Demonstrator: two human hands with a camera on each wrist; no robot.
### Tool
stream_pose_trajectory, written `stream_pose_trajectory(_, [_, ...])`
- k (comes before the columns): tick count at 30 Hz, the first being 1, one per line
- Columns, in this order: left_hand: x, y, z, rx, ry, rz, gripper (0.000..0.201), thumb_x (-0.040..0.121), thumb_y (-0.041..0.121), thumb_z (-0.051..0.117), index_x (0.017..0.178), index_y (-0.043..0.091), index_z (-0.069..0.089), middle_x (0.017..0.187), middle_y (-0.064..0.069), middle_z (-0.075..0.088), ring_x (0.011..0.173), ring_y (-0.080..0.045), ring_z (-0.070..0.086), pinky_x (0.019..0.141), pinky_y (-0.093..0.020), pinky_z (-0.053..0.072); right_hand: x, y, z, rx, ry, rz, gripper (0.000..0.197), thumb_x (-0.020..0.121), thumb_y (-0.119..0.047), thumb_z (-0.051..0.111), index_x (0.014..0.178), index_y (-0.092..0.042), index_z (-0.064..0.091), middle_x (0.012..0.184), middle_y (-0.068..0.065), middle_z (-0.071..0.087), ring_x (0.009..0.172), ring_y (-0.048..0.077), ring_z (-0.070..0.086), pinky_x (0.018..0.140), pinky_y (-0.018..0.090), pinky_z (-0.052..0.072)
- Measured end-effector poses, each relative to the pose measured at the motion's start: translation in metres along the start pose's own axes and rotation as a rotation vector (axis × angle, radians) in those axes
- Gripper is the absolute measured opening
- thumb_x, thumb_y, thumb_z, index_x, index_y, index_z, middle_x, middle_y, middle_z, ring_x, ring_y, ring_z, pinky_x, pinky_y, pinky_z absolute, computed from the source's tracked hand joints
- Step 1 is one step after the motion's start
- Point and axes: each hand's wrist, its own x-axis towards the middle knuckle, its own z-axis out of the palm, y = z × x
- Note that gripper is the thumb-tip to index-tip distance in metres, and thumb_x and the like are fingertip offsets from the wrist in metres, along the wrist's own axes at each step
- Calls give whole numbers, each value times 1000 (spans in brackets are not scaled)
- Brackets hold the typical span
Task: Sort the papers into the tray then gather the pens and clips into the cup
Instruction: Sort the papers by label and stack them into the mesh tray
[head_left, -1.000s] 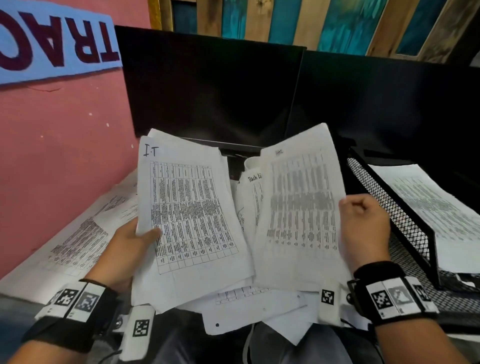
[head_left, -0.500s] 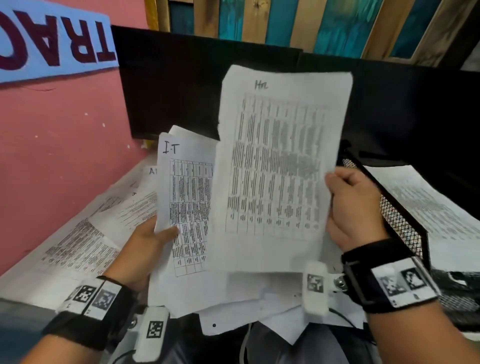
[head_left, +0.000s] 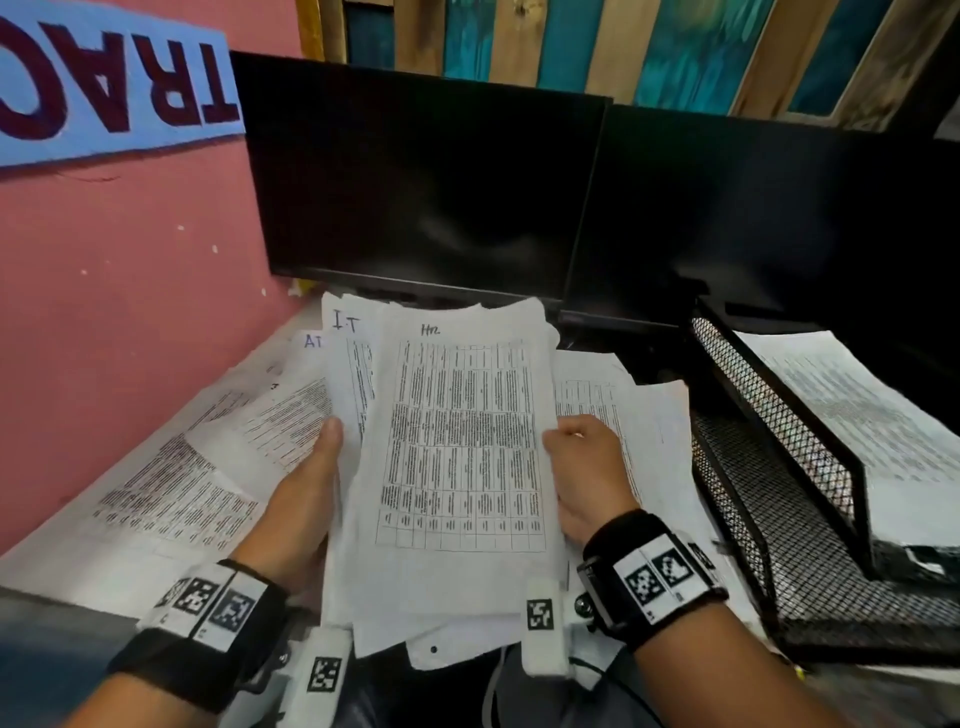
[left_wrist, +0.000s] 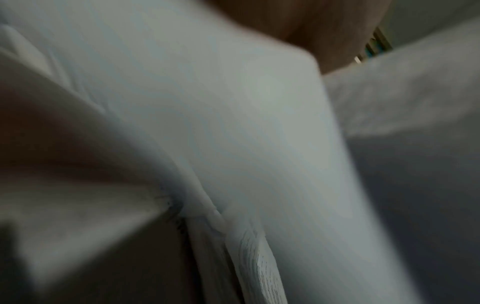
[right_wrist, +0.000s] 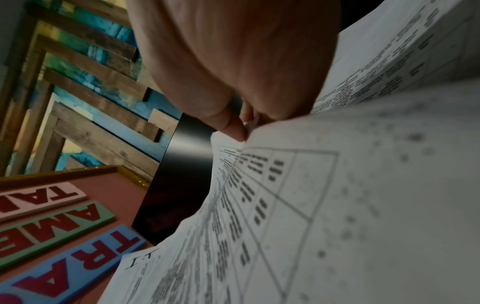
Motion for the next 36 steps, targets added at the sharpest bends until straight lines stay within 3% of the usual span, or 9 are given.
stream_pose_trajectory(4, [12,-6,-6,272,-16,62,17,104,15,63,117,24,70,116,-4,81,100,-22,80,96,-52,59,7,-2,-2,-51,-42,-11,18,94,-1,61,102,-14,69,109,16,77,97,38,74,87,50,63])
stream_pose_trajectory(9, [20,-8,-19,375,70,62,21,106,10,59,115,27,70,104,4,83,100,-24,78,93,-51,59,33,-14,-42,-299,39,-61,30,97,-13,68,126,-21,64,117,0,66,94,15,67,77,29,55])
stream_pose_trajectory(14, [19,-7,-32,352,116,39,24,106,7,59,121,23,68,105,6,80,98,-19,76,77,-34,55,64,1,-83,-492,116,41,77,70,-30,85,141,-31,55,139,-4,57,118,28,64,101,50,58])
stream_pose_trajectory(17, [19,-8,-36,384,116,31,26,106,10,59,128,22,67,112,4,78,104,-22,74,95,-46,57,65,4,-91,-515,84,62,85,79,-18,87,152,-25,44,132,-11,51,116,25,64,106,52,54])
stream_pose_trajectory(20, [19,-9,-36,391,120,26,26,106,11,60,124,28,67,115,6,79,108,-21,73,104,-51,53,79,16,-98,-521,114,30,99,61,-22,91,147,-34,43,140,-6,63,112,27,70,101,54,58])
stream_pose_trajectory(27, [22,-15,-40,385,110,25,32,105,14,62,135,25,66,121,5,78,115,-25,72,109,-58,51,68,7,-95,-576,164,-6,31,76,-7,89,94,-10,64,96,3,75,84,25,75,83,49,65])
stream_pose_trajectory(29, [22,-15,-39,382,110,24,33,105,13,61,136,24,65,123,5,77,116,-25,72,110,-58,50,69,10,-97,-585,194,-46,37,75,-12,90,70,-12,54,80,2,69,70,20,67,77,50,66])
stream_pose_trajectory(32, [22,-15,-39,379,106,20,29,105,12,61,129,28,66,124,4,77,117,-26,71,110,-58,50,63,6,-98,-541,239,-126,43,86,-15,82,63,-18,45,63,6,49,56,21,48,54,34,50])
stream_pose_trajectory(36, [22,-13,-39,361,115,29,34,105,10,61,137,19,65,123,2,76,115,-27,71,110,-57,50,49,-25,-97,-530,312,-264,14,99,-14,64,86,-12,60,84,8,68,72,31,66,64,35,53])
